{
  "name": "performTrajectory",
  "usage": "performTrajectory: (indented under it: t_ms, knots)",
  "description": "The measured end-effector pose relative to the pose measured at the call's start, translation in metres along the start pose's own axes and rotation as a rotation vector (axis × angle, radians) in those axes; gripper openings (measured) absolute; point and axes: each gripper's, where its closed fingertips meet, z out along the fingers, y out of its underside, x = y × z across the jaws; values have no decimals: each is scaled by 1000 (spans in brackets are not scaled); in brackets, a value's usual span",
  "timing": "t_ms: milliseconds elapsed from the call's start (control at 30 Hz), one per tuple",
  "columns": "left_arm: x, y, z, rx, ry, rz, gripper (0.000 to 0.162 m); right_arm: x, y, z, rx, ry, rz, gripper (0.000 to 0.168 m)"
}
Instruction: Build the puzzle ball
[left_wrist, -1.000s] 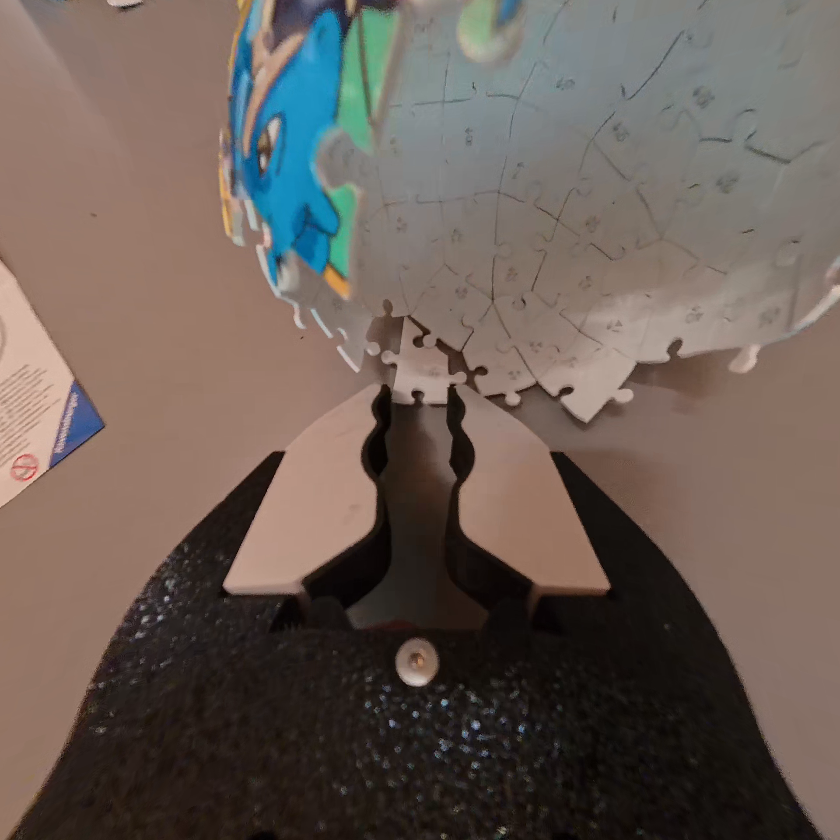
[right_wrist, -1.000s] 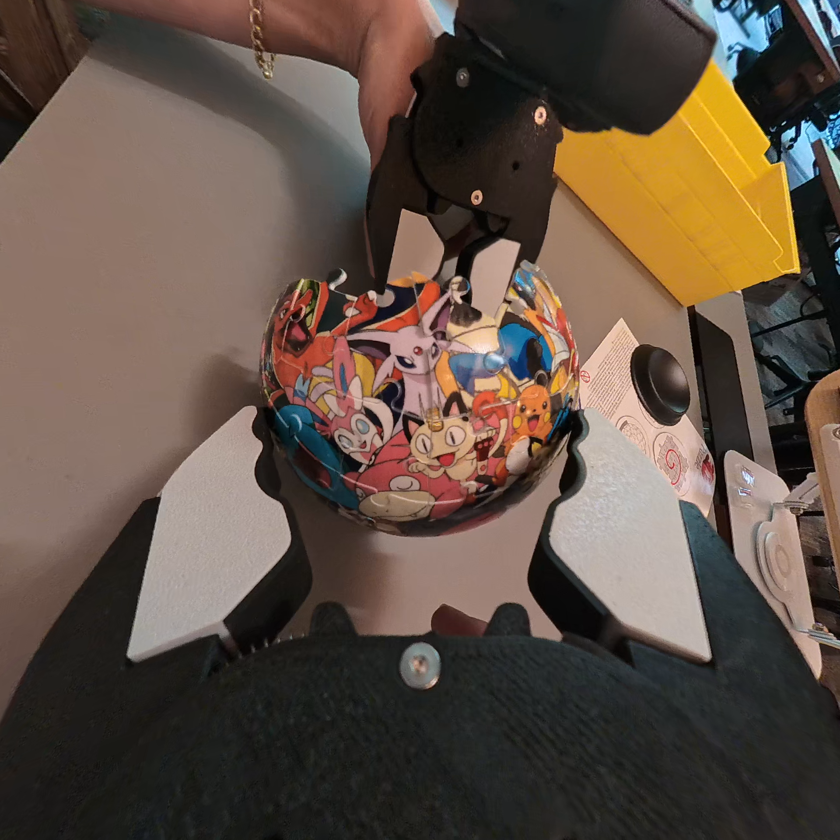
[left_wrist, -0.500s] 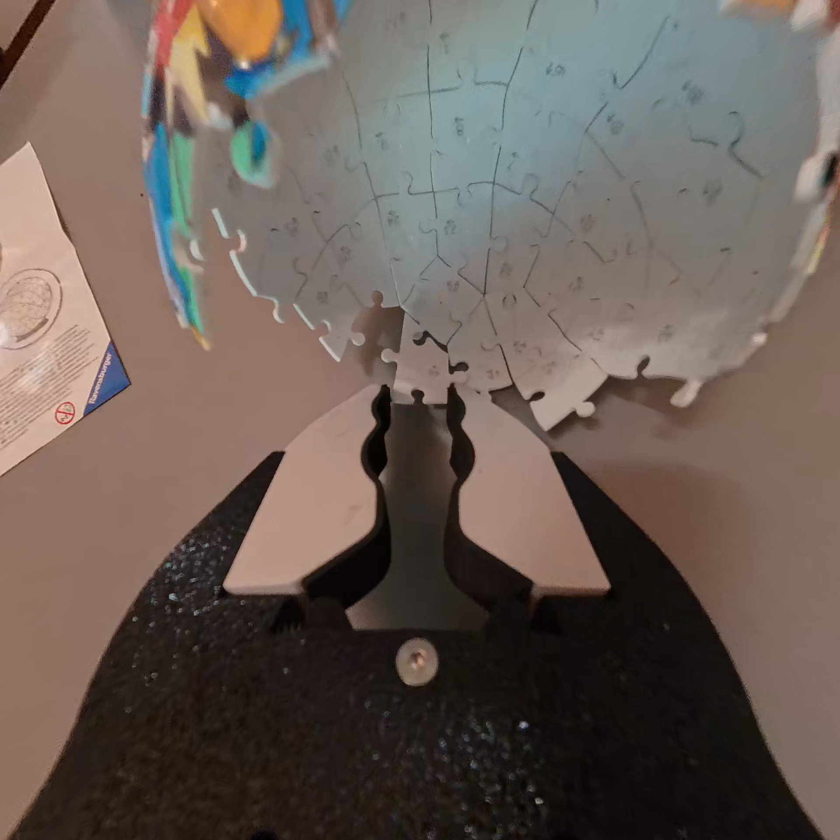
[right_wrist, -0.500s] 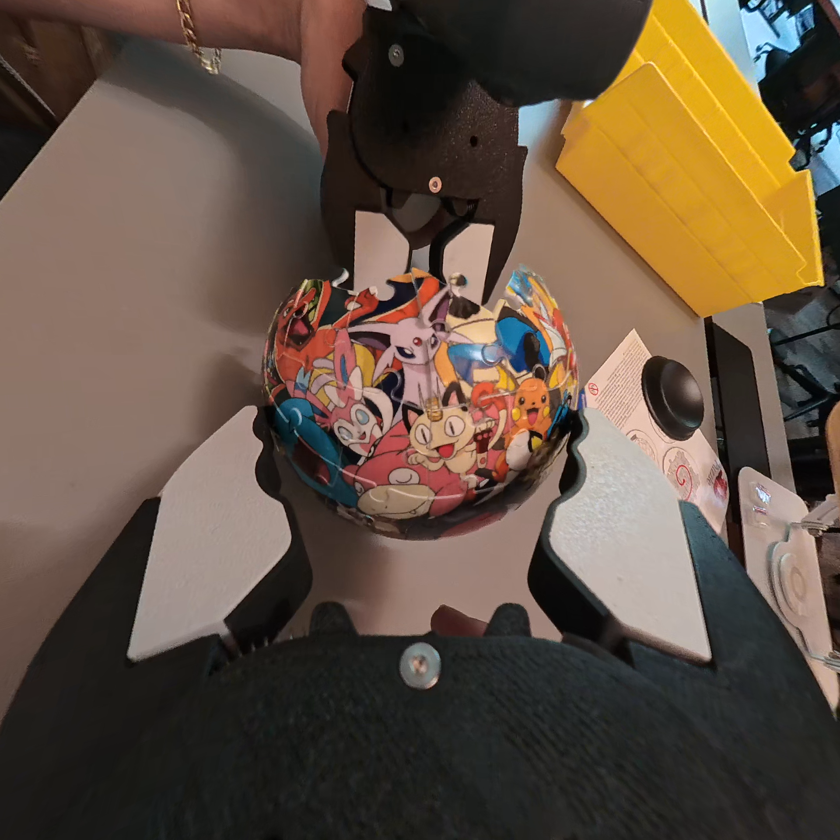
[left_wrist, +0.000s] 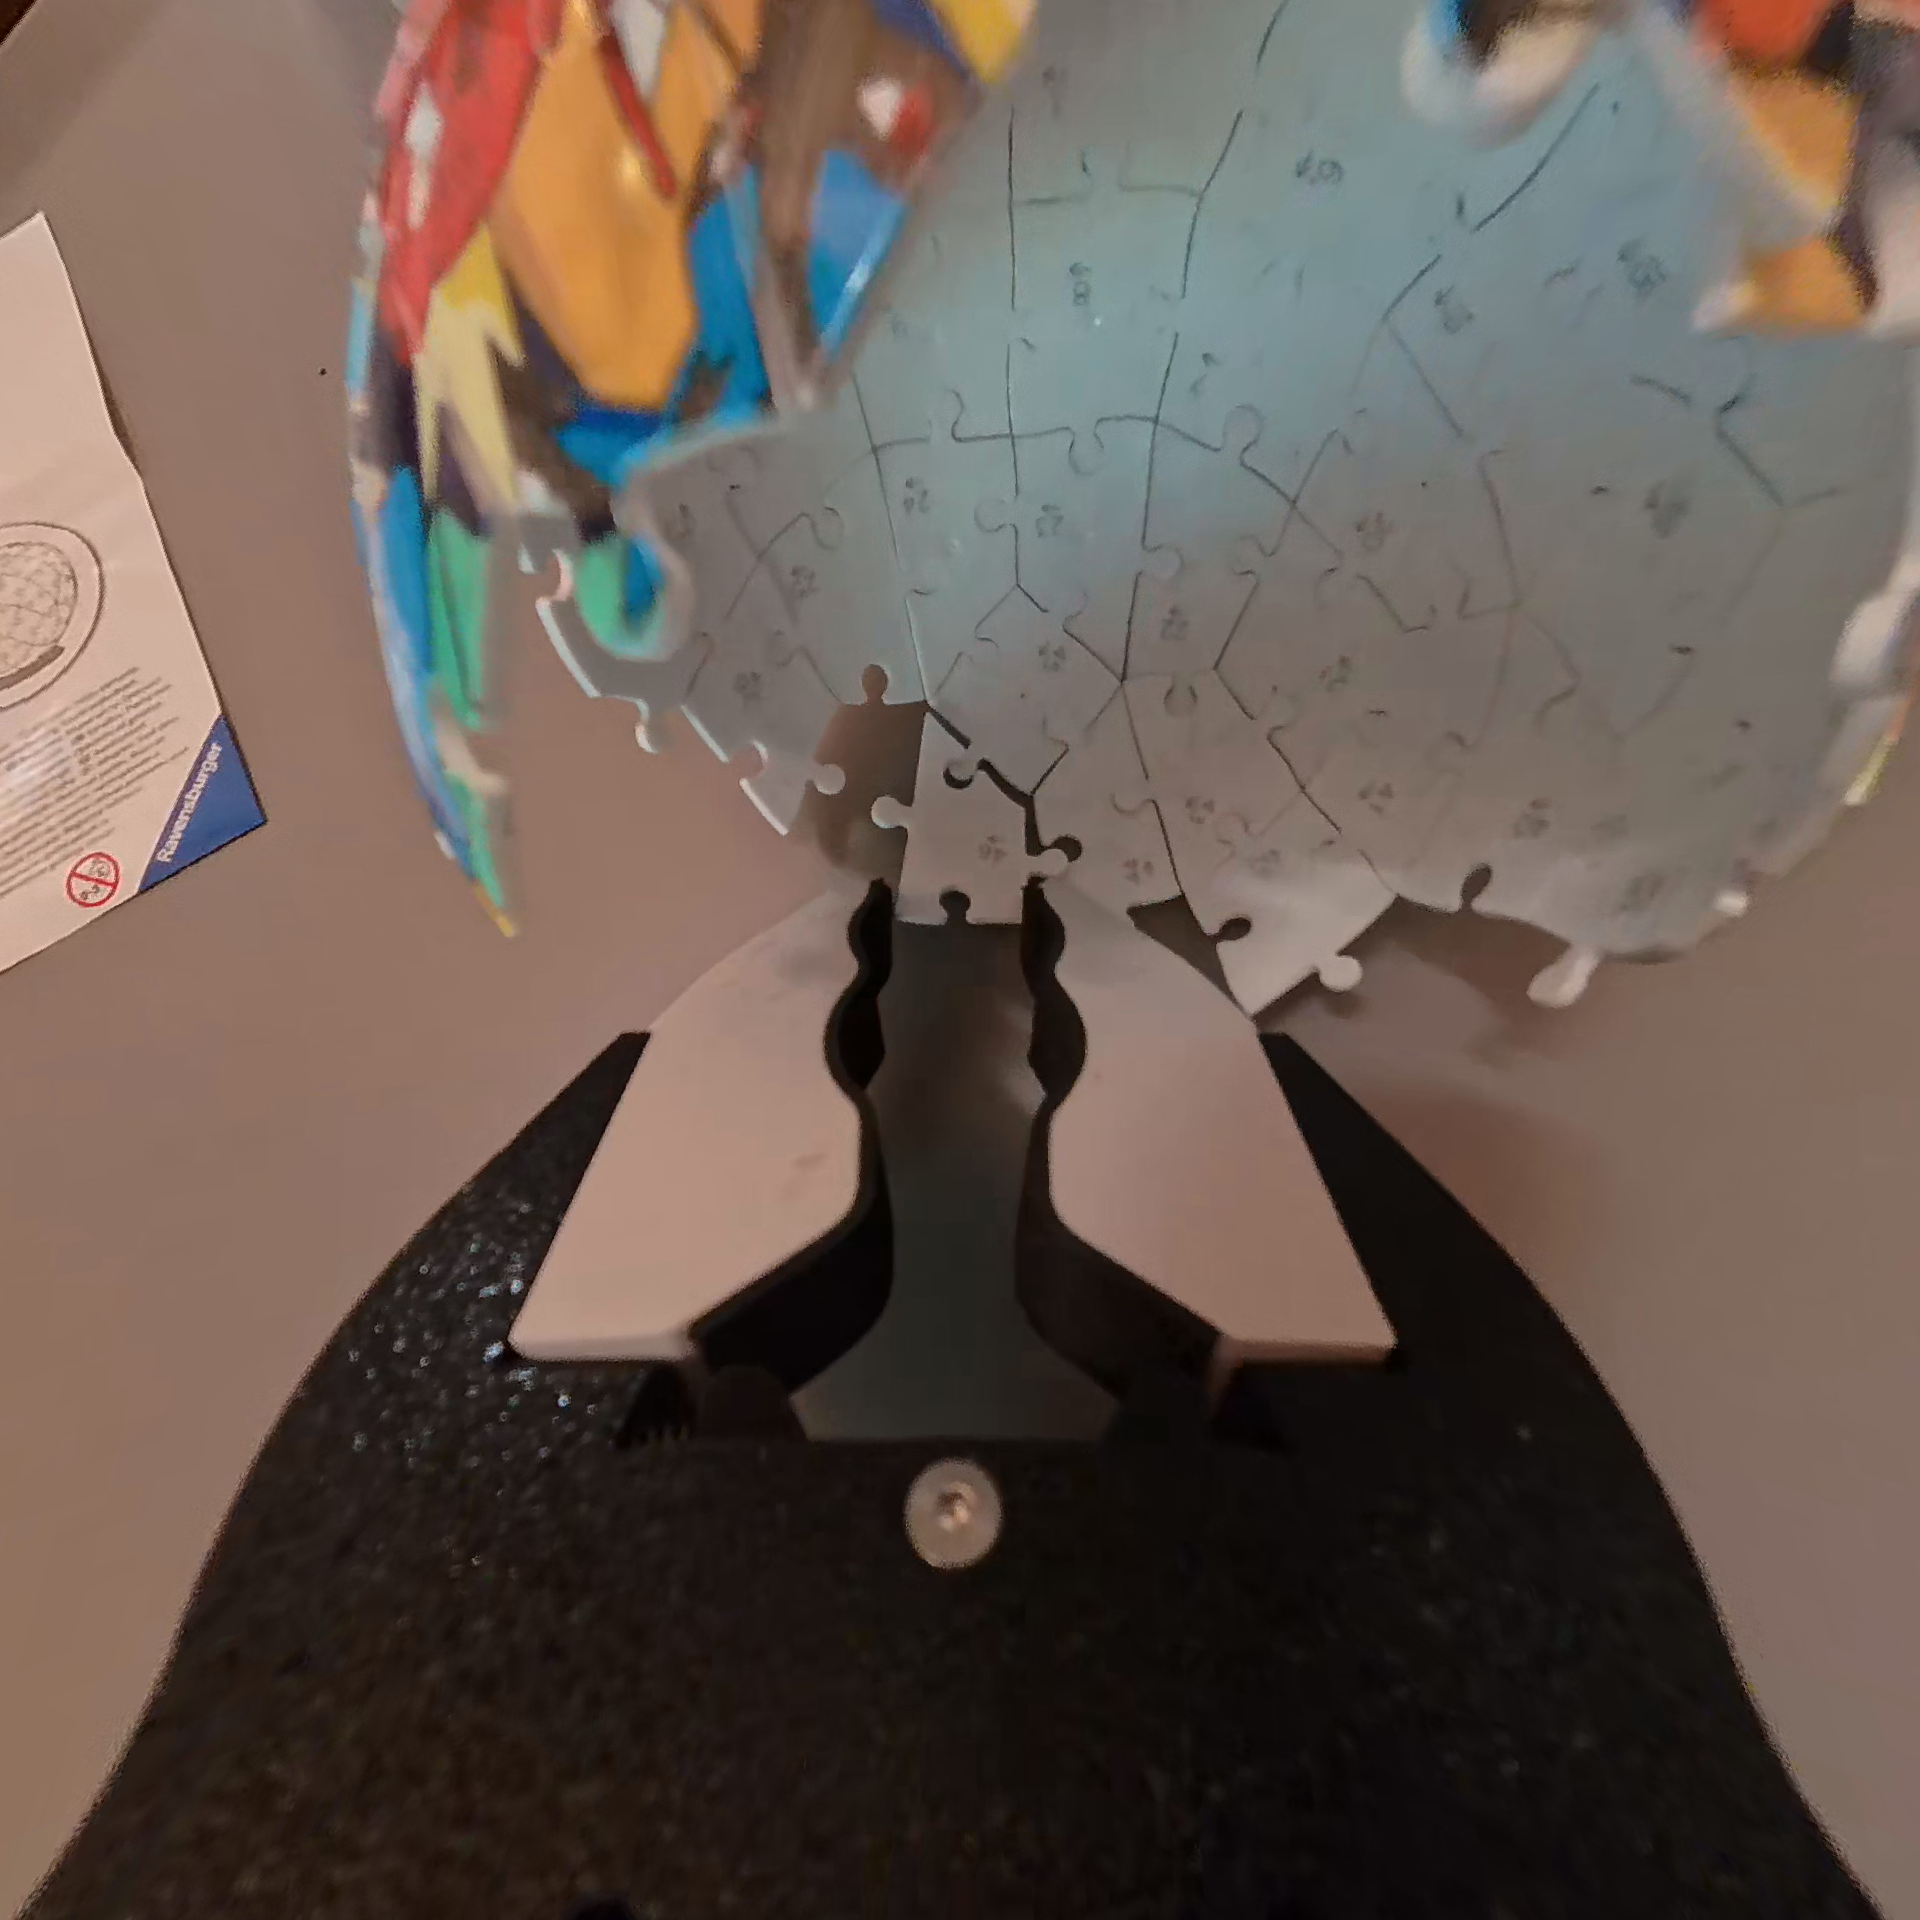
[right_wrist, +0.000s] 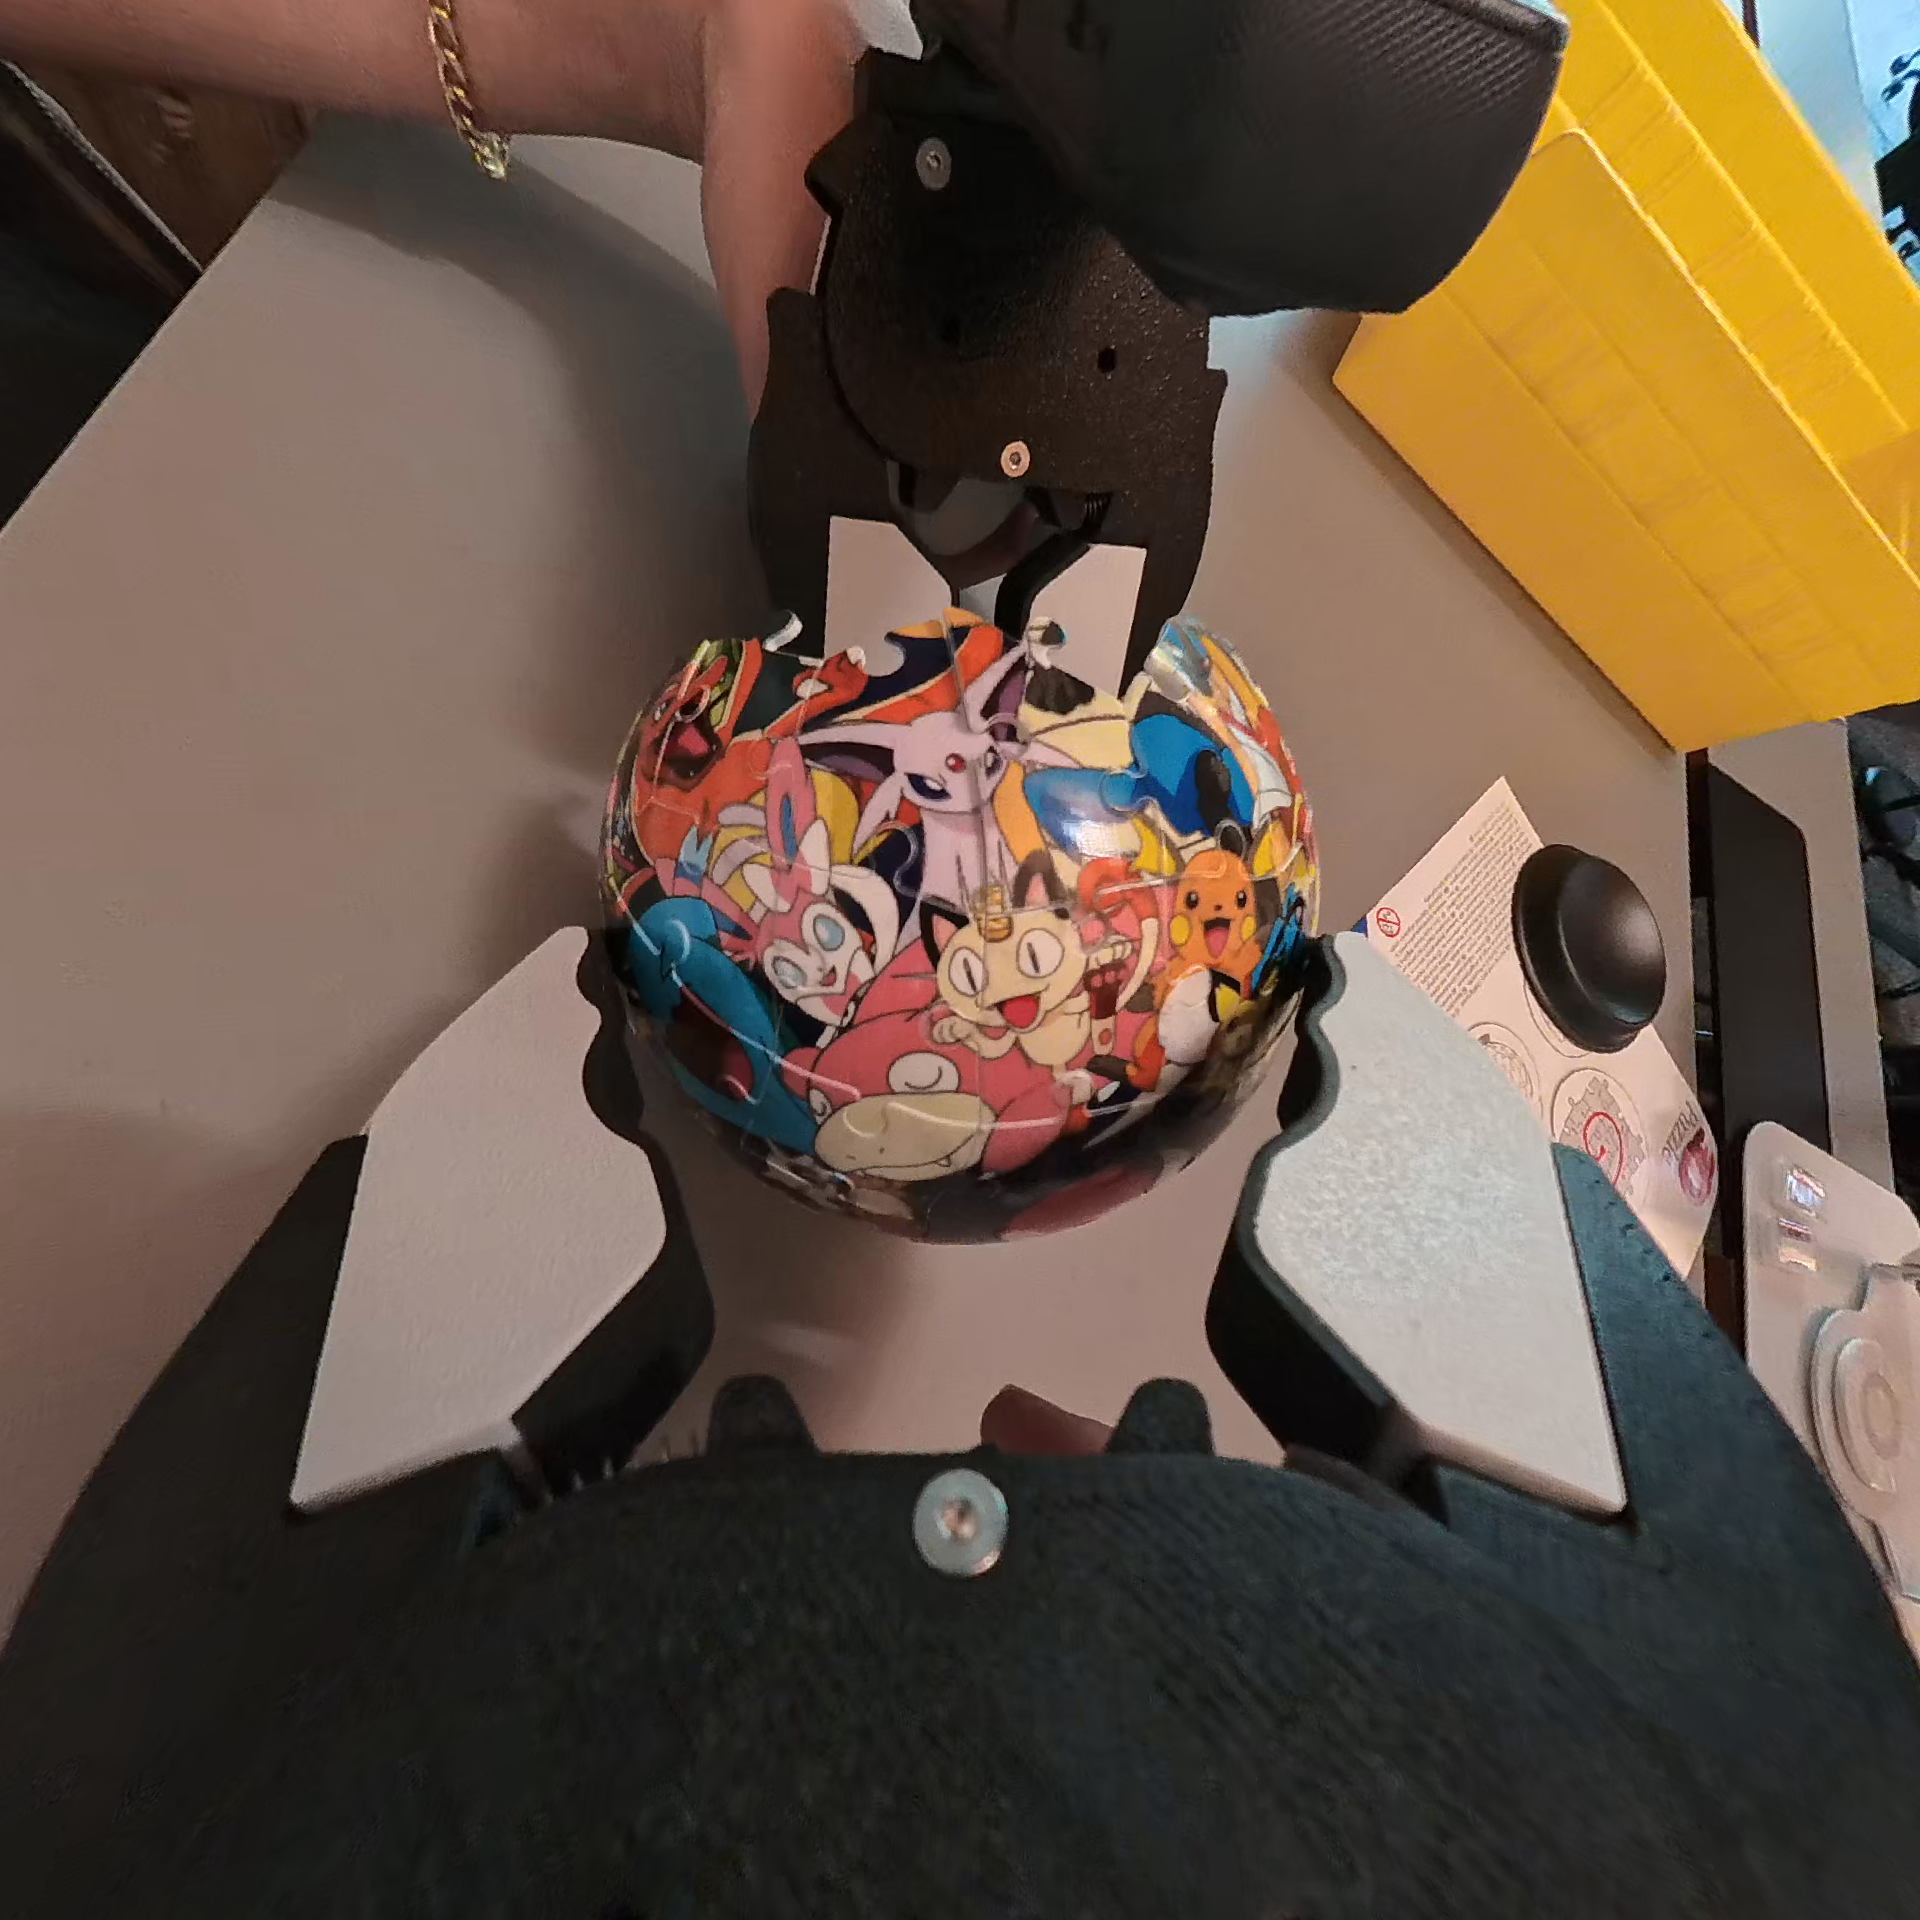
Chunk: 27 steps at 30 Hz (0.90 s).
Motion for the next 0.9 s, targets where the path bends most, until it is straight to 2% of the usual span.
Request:
performTrajectory:
  t_ms: [400,633,767,900]
  knots:
    - [0,-6,0,29,33,-45,24,0,0,-1,11,7,11,122]
    - [7,-4,0,15,61,-37,30,0,1,-1,6,11,10,122]
    - [-6,-11,-6,84,1,-111,35,0,2,-1,5,11,7,122]
    - [-31,-4,-7,61,-138,-237,51,0,1,-1,14,10,12,122]
